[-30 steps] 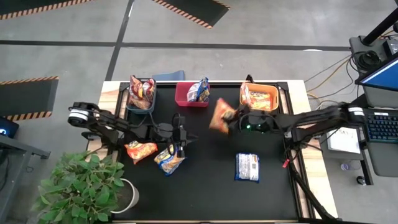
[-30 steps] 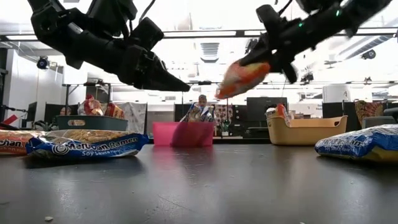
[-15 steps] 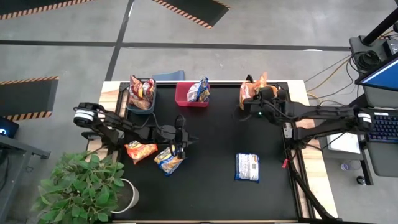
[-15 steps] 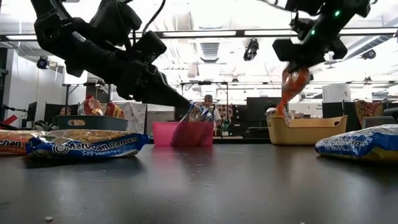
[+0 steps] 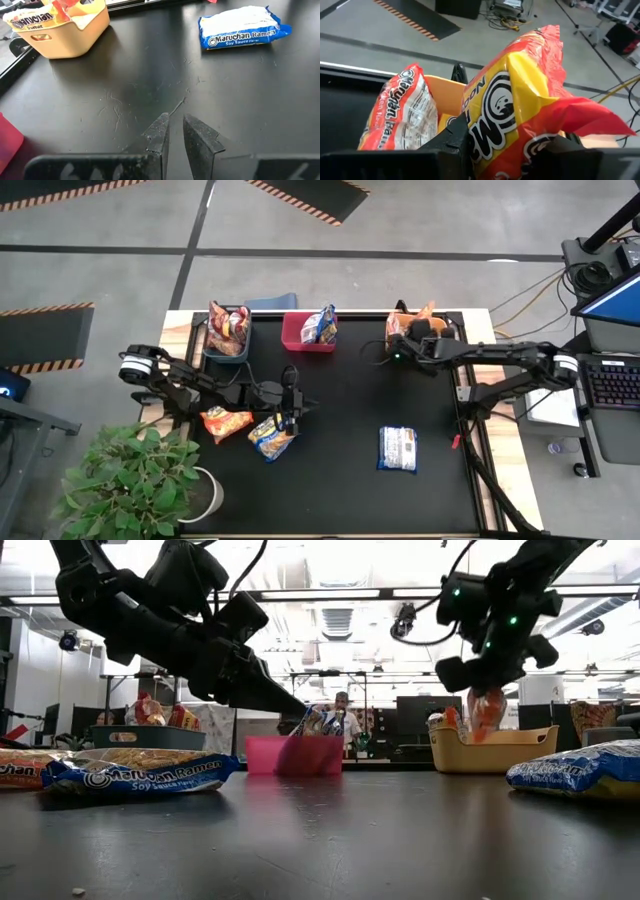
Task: Sort Maruchan noodles
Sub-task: Put the orange noodle pack into the yellow bin
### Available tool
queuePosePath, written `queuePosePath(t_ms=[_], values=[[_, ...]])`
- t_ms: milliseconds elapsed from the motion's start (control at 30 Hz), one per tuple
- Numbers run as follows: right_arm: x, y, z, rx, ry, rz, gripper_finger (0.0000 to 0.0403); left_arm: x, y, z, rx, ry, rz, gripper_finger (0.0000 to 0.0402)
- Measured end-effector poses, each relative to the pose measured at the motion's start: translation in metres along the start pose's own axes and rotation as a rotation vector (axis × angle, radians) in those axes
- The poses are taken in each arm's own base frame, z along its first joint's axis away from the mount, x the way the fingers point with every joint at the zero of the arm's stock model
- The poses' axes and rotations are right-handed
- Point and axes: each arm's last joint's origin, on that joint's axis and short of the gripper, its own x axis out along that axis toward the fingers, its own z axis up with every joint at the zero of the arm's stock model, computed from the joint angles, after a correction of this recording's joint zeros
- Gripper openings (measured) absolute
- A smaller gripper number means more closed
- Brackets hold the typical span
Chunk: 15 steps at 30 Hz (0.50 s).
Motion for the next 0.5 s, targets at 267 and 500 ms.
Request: queuePosePath(t_ms=[267, 500], values=[[0.011, 0.016, -0.009, 0.038, -0.019, -0.028, 0.0111, 0.0, 0.0, 0.0, 0.0, 0.0, -0.001, 0.0038], [0.014, 0.018, -0.011, 0.019, -0.018, -0.044, 0.0149, 0.0, 0.0, 0.0, 0.0, 0.0, -0.001, 0.0038]])
